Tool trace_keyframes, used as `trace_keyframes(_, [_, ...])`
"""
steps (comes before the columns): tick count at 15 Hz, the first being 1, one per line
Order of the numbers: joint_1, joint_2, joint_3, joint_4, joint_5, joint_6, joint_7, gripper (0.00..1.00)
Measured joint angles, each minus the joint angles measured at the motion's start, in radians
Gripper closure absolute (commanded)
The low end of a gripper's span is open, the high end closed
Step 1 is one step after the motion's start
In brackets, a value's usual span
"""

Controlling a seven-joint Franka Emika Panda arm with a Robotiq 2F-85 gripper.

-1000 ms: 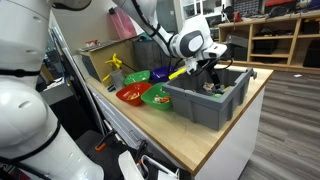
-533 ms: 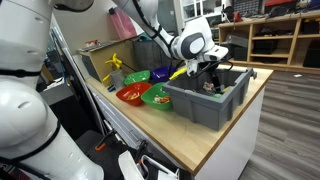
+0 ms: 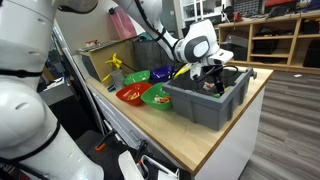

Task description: Put the grey plush toy from the grey container in the yellow bowl.

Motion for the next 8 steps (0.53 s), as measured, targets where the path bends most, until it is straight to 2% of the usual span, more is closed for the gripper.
trace_keyframes(5, [-0.003,0.000,0.000,0.000,0.000,0.000,0.000,0.95])
trace_keyframes(6, [-0.003,0.000,0.000,0.001,0.000,0.000,0.000,1.00])
trace_keyframes(8, [-0.003,0.000,0.000,0.001,0.000,0.000,0.000,1.00])
